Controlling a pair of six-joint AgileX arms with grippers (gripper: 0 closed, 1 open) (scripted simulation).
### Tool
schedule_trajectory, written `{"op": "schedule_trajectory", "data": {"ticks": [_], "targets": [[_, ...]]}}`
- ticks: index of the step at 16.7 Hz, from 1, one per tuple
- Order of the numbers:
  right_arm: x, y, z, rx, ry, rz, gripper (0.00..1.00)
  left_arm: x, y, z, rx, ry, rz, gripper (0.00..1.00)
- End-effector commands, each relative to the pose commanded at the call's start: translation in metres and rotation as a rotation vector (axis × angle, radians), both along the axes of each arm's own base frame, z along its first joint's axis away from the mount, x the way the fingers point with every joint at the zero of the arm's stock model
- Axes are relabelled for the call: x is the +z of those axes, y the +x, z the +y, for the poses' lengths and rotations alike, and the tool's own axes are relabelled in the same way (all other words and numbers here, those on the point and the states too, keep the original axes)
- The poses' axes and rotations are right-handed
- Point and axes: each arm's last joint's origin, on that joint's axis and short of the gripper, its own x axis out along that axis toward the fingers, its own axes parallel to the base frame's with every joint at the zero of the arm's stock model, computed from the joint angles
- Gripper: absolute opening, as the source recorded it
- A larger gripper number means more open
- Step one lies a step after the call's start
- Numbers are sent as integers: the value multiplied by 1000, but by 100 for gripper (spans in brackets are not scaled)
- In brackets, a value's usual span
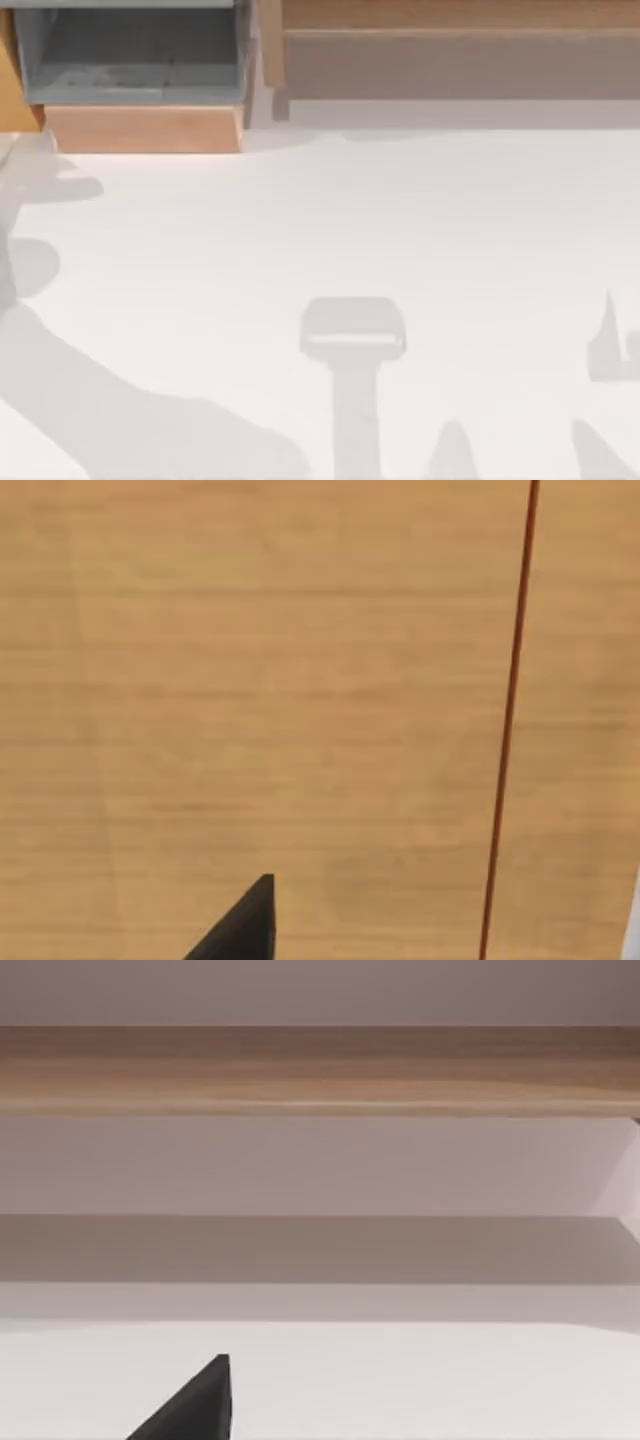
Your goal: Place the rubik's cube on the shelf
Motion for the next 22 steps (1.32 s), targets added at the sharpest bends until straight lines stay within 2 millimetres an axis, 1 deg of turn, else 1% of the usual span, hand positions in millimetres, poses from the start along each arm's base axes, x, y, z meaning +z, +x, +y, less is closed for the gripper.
{"op": "schedule_trajectory", "data": {"ticks": [9, 10, 17, 18, 19, 20, 22], "targets": [[0, 0, 0, 0, 0, 0, 100, 0, 0, 0, 0, 0, 0, 2], [0, 0, 0, 0, 0, 0, 100, 0, 0, 0, 0, 0, 0, 0], [0, 0, 0, 0, 0, 0, 100, 0, 0, 0, 0, 0, 0, 0], [0, 0, 0, 0, 0, 0, 100, -5, -1, 1, 3, -13, 18, 0], [0, 0, 0, 0, 0, 0, 100, -5, -2, 2, 4, -12, 17, 0], [0, 0, 0, 0, 0, 0, 100, -4, -5, 3, 6, -10, 15, 0], [0, 0, 0, 0, 0, 0, 100, -4, -18, 3, 6, -10, 16, 0]]}}
